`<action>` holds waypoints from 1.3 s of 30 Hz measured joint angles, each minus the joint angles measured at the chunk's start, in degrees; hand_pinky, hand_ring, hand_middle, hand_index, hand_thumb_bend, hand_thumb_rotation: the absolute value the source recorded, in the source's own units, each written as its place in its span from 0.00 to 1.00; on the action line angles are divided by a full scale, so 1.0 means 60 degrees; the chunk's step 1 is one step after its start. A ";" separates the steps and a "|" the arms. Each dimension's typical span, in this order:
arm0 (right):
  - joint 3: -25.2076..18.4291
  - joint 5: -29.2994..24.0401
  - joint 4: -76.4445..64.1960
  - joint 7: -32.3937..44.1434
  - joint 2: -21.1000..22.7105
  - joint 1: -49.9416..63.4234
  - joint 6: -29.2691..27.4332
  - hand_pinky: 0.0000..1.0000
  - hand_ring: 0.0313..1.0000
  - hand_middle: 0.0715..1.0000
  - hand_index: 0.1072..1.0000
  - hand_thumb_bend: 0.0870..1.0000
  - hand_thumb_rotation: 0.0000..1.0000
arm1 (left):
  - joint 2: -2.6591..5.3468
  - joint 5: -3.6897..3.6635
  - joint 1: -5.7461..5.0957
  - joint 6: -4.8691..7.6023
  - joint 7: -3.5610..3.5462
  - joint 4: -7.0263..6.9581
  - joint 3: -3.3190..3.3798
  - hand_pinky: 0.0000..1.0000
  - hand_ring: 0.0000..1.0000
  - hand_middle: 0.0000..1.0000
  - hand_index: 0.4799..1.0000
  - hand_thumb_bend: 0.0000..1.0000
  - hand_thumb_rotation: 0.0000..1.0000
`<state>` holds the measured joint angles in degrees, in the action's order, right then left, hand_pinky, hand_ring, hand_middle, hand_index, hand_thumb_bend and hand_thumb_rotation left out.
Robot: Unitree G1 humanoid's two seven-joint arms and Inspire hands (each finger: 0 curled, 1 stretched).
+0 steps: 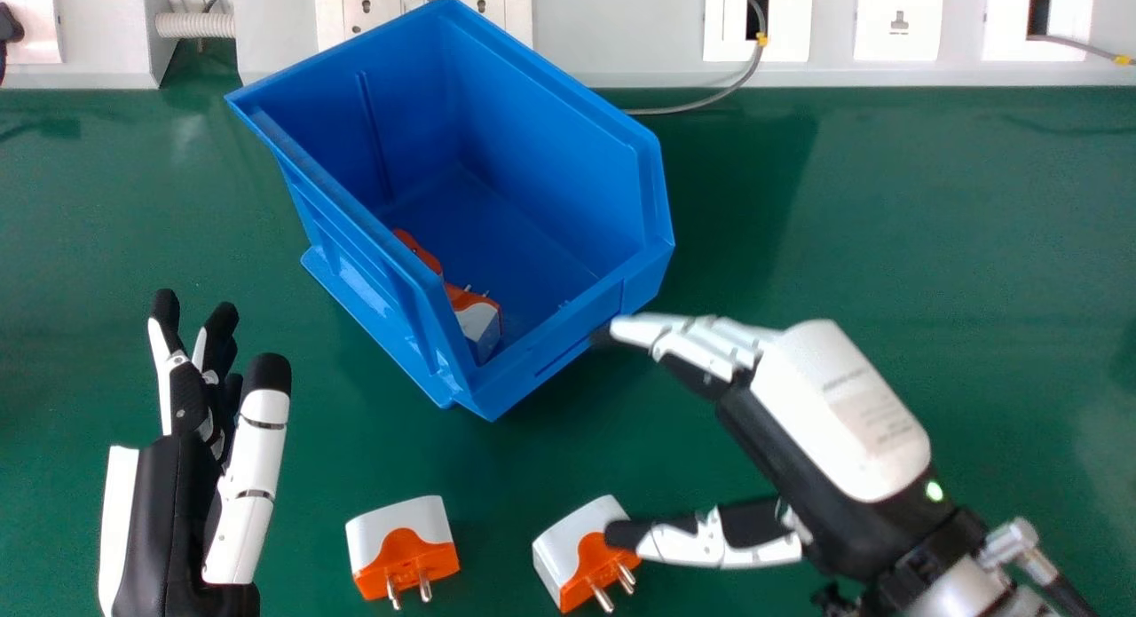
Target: Pick all objects and put in blue box
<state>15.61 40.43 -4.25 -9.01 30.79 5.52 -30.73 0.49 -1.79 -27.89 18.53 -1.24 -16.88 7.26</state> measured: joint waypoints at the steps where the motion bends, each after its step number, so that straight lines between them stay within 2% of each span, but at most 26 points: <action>1: 0.0000 0.0001 -0.0002 0.0159 0.0053 0.0037 -0.0029 0.60 0.73 0.78 0.76 0.47 0.39 | -0.0003 -0.0001 0.0000 -0.0001 -0.0001 0.0000 0.0001 1.00 1.00 0.99 0.95 0.45 0.78; 5: 0.0071 0.0098 -0.0006 0.0644 0.0173 0.0083 -0.0040 0.61 0.74 0.78 0.76 0.47 0.34 | -0.0067 0.0004 0.0012 -0.0001 -0.0009 0.0003 0.0004 1.00 1.00 0.99 0.96 0.46 0.81; 12: 0.0534 0.0502 0.0180 0.1095 0.0121 -0.0194 -0.0066 0.62 0.74 0.79 0.77 0.43 0.40 | -0.0159 0.0007 0.0048 0.0000 -0.0002 0.0006 0.0014 1.00 1.00 0.99 0.96 0.45 0.81; 20: 0.0993 0.1205 0.0828 0.1228 -0.0041 -0.1128 -0.0086 0.62 0.74 0.78 0.76 0.42 0.35 | -0.0179 0.0025 0.0109 -0.0014 0.0026 0.0014 0.0035 1.00 1.00 0.99 0.97 0.45 0.82; 24: 0.1236 0.1278 0.1274 0.1250 -0.0224 -0.1613 -0.0106 0.61 0.74 0.77 0.75 0.43 0.33 | -0.0178 0.0027 0.0126 -0.0020 0.0036 0.0015 0.0034 1.00 1.00 0.99 0.97 0.46 0.83; 28: 0.1517 0.1621 0.1891 0.1173 -0.0299 -0.2132 -0.0189 0.61 0.73 0.76 0.74 0.44 0.26 | -0.0179 0.0018 0.0137 -0.0016 0.0028 0.0015 0.0036 1.00 1.00 1.00 0.98 0.42 0.83; 33: 0.1869 0.2126 0.2516 0.0807 -0.0338 -0.2634 -0.0236 0.60 0.74 0.77 0.75 0.41 0.26 | -0.0213 -0.0003 0.0144 -0.0019 0.0002 0.0014 0.0067 1.00 1.00 1.00 1.00 0.43 0.84; 36: 0.2030 0.2439 0.2923 0.0431 -0.0349 -0.2867 -0.0261 0.59 0.72 0.76 0.74 0.44 0.23 | -0.0250 -0.0003 0.0146 -0.0029 0.0001 -0.0003 0.0091 1.00 1.00 1.00 1.00 0.39 0.84; 37: 0.2078 0.2570 0.3039 0.0294 -0.0347 -0.2938 -0.0262 0.59 0.72 0.75 0.73 0.47 0.19 | -0.0255 -0.0015 0.0146 -0.0049 -0.0002 -0.0018 0.0104 1.00 1.00 1.00 1.00 0.39 0.83; 39: 0.2239 0.2804 0.3273 0.0019 -0.0329 -0.3129 -0.0296 0.59 0.72 0.76 0.73 0.48 0.17 | -0.0272 -0.0073 0.0149 -0.0087 -0.0013 -0.0042 0.0128 1.00 1.00 1.00 1.00 0.40 0.83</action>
<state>29.05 57.25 15.38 -8.89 28.81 -13.25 -32.51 -1.14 -2.23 -27.00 18.01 -1.31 -17.13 8.02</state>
